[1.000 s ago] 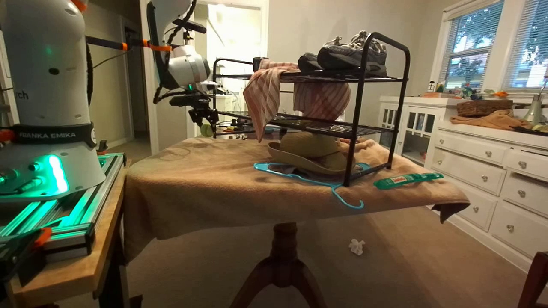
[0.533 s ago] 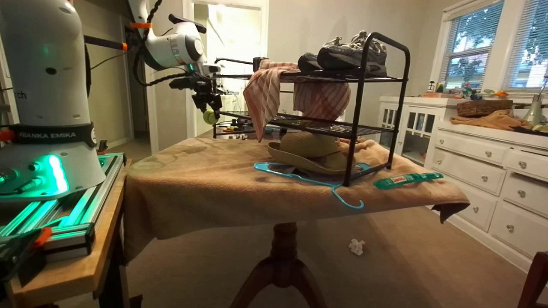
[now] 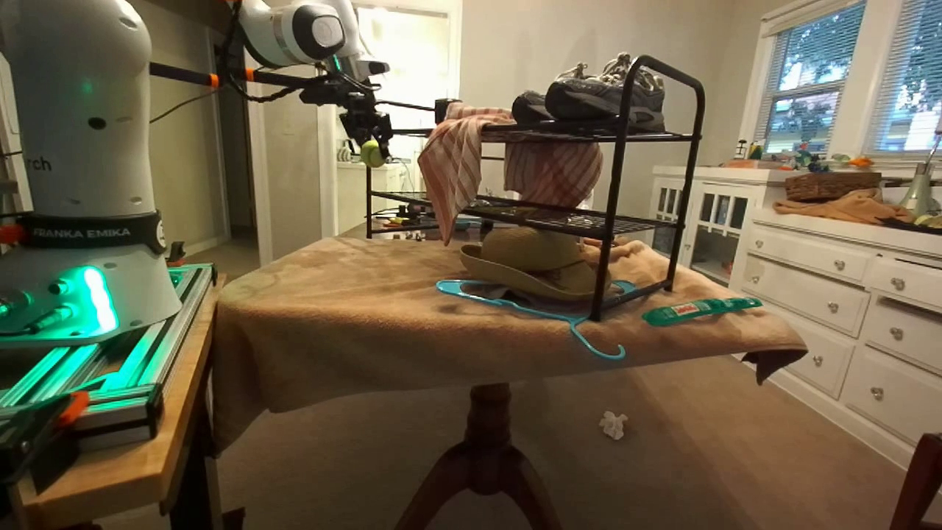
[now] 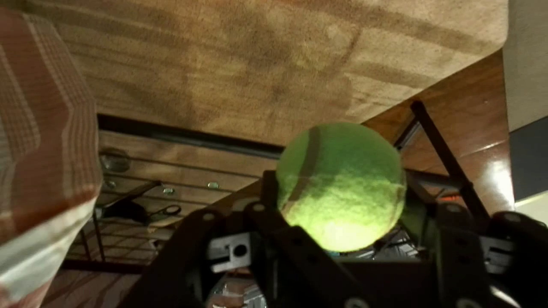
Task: Place the tennis ball in the brown mug.
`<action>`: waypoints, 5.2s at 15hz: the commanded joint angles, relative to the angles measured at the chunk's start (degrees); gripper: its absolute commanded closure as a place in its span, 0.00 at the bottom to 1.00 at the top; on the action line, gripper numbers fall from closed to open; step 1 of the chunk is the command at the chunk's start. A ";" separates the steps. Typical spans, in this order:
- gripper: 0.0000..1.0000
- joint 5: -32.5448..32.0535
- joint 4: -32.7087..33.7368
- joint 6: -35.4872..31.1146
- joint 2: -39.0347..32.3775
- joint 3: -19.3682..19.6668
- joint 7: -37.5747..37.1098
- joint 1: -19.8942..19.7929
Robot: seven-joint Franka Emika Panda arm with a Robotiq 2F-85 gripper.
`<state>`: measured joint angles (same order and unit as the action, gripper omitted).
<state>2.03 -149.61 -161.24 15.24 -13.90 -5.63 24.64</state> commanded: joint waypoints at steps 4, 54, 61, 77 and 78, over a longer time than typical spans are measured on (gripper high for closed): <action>0.58 5.17 3.70 11.52 11.91 2.71 7.03 -0.06; 0.58 -24.55 20.72 -24.89 -9.12 -36.92 -20.12 -48.33; 0.08 -23.98 20.20 -25.95 -8.13 -43.29 -19.68 -55.09; 0.00 -19.60 27.92 7.30 4.53 -43.67 -15.20 -51.18; 0.00 -18.50 29.09 11.55 5.70 -41.88 -14.14 -49.52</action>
<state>-20.03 -122.78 -160.15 16.48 -59.97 -22.94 -28.99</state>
